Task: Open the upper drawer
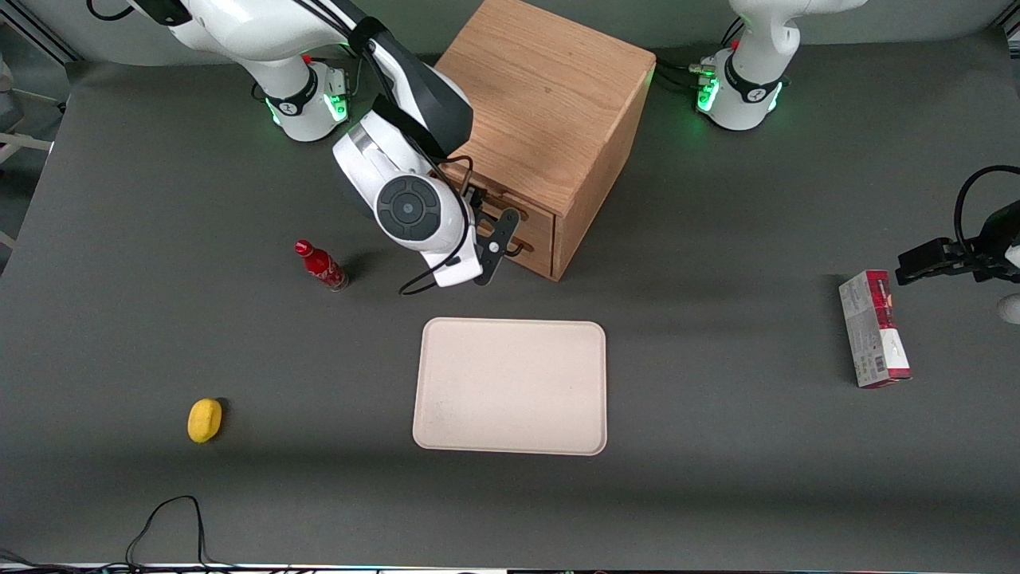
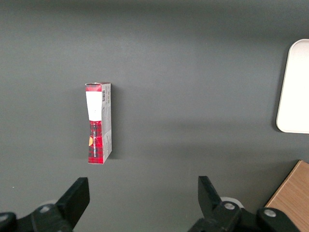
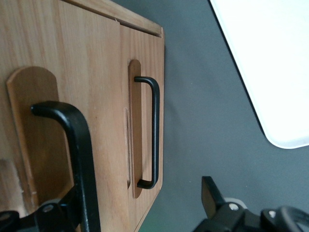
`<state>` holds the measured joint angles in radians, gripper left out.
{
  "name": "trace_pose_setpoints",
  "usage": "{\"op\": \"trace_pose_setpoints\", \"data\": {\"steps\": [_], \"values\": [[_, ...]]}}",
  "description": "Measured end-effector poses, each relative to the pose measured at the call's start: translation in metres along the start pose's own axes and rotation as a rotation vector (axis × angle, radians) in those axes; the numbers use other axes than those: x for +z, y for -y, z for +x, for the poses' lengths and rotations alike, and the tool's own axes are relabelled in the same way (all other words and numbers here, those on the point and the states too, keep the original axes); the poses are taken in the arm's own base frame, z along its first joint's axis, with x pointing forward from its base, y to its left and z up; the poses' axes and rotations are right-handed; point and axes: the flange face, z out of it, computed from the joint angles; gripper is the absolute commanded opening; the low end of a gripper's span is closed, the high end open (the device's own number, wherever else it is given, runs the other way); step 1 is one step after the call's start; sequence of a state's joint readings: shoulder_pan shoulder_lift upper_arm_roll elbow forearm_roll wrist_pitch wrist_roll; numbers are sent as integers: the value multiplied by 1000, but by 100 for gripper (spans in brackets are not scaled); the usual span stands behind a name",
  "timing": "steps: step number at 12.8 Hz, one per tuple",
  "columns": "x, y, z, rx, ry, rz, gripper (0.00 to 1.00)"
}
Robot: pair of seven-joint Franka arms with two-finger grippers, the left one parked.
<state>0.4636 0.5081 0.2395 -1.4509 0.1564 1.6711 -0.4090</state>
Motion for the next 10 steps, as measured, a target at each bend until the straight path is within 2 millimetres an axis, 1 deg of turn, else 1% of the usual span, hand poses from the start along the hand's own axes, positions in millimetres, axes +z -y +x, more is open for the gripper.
{"op": "trace_pose_setpoints", "data": {"steps": [6, 8, 10], "values": [[-10, -28, -10, 20, -34, -20, 100], [-18, -36, -12, 29, -56, -28, 100], [-26, -49, -19, 48, -69, -32, 100]]}}
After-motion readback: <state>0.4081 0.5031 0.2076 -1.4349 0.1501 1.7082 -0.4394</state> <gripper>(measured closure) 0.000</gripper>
